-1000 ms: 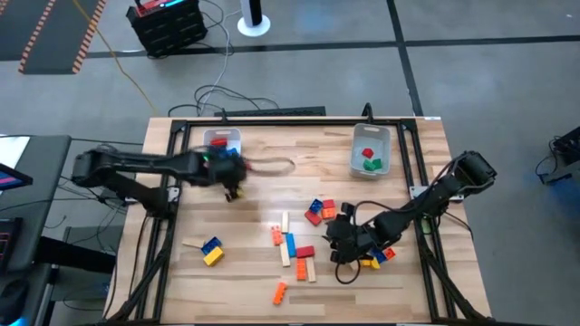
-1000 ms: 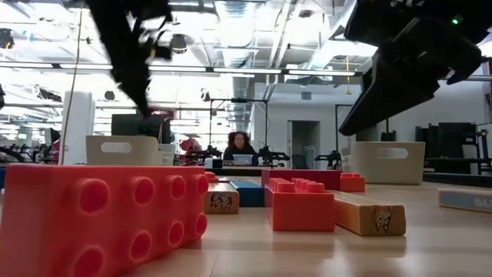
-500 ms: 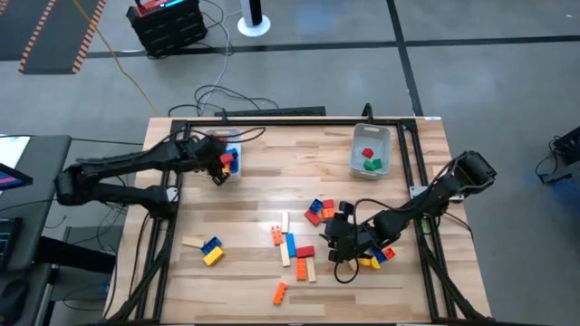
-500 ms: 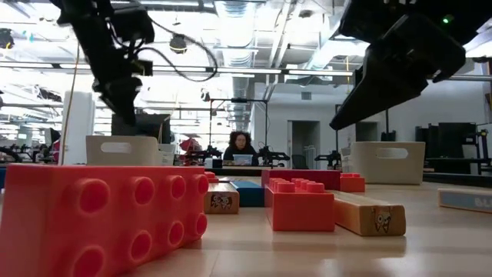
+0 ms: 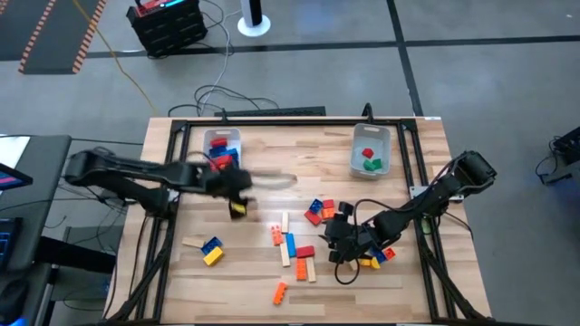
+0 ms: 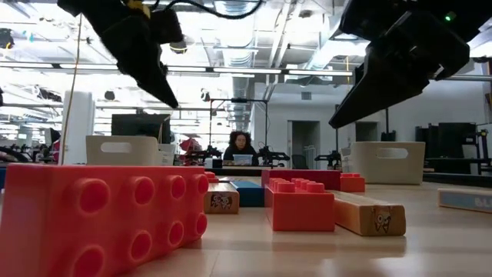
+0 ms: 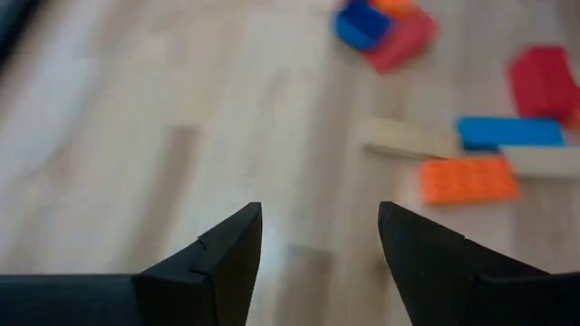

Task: Sort blocks by size
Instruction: Put the large orange game piece into the white bin

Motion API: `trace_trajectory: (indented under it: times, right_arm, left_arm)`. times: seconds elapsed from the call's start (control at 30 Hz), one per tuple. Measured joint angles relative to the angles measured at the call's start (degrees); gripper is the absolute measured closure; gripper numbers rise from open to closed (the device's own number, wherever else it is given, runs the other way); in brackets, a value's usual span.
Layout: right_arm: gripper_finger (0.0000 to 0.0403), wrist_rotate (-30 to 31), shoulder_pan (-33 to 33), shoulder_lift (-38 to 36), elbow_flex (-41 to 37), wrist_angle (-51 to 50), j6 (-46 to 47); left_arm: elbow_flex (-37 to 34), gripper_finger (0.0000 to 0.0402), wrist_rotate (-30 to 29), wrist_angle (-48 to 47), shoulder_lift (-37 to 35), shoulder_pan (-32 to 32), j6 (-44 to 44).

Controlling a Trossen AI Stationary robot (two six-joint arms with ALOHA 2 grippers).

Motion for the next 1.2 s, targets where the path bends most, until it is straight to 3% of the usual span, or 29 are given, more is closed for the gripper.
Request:
trace_trajectory:
  times: [0.23,0.57,0.83,1.2]
  right_arm:
    - [0.0188,0.0,0.0,0.0,0.0,1.0,-0.3]
    - [0.0188,0.0,0.2,0.0,0.0,0.1,-0.4]
    - [0.0188,-0.1,0.5,0.0,0.0,-0.7,0.0]
    - [0.0188,-0.1,0.5,0.0,0.0,-0.4,0.0]
  left_arm:
    - [1.6,0.0184,4.2,7.0,14.7,-9.1,1.8]
    - [16.6,0.0184,4.5,2.8,30.1,-12.9,10.4]
    - [24.0,0.0184,9.9,-3.4,35.1,-12.2,18.3]
    - [24.6,0.0184,16.5,-6.4,37.6,-7.8,21.5]
